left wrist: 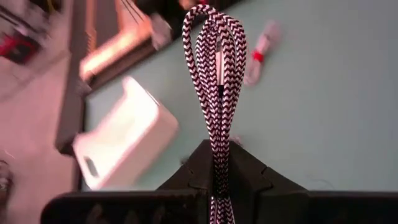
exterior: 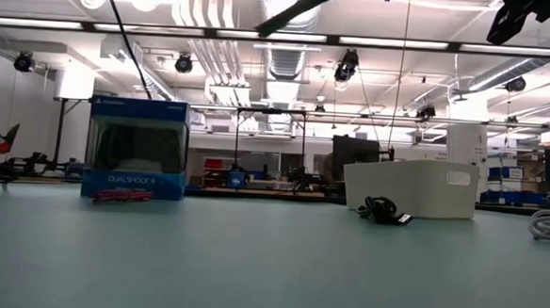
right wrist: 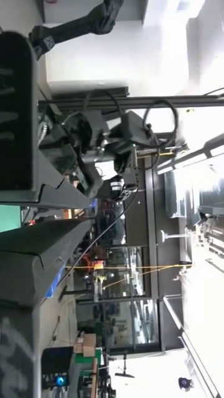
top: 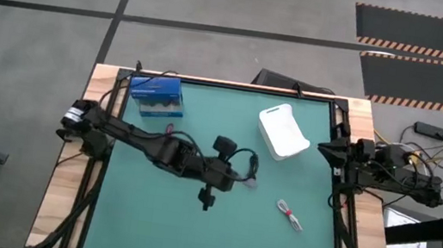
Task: Pick and place USB-C Cables
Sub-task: Put the black and white charger cable into the white container
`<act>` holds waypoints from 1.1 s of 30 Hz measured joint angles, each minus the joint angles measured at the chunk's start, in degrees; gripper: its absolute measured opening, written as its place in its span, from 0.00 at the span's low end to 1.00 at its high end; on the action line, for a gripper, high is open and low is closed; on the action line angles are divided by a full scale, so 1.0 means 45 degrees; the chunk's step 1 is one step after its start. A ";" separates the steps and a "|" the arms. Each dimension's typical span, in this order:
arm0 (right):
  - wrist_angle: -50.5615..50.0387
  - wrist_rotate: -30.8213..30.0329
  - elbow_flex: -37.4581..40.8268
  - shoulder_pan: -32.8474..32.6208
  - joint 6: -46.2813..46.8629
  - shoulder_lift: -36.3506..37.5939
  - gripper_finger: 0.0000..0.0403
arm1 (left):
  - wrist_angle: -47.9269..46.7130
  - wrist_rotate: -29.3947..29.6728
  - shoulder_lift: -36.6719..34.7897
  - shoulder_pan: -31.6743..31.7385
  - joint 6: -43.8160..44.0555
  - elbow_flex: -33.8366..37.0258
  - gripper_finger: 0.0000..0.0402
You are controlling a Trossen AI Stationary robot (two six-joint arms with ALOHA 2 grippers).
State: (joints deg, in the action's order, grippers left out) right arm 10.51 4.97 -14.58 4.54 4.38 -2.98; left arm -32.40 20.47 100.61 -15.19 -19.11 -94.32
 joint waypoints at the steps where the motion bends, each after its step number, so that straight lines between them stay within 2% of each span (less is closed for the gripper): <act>1: 0.0004 0.0000 0.0003 0.0000 -0.0005 0.0012 0.07 | 0.0382 0.0000 0.0007 0.0088 -0.0272 0.0000 0.03; 6: -0.0091 0.0000 0.0003 0.0000 -0.0029 0.0072 0.07 | 0.2126 -0.0013 0.0027 0.0533 -0.1235 0.0027 0.03; 14: -0.0090 0.0000 -0.0006 0.0000 -0.0031 0.0082 0.07 | 0.5401 -0.0146 0.0091 0.1342 -0.1226 0.0744 0.03; 22: -0.0090 0.0000 -0.0011 0.0000 -0.0117 0.0077 0.07 | 1.0518 -0.0214 0.0123 0.1846 -0.1157 0.2162 0.03; 33: -0.0179 -0.0100 -0.0026 0.0000 -0.0125 0.0077 0.07 | 1.5429 -0.0539 0.0123 0.2307 0.0897 0.4183 0.03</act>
State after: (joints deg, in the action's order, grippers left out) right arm 9.71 4.52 -14.70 4.54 3.82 -2.63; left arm 37.04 18.04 101.16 -4.81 -15.07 -75.50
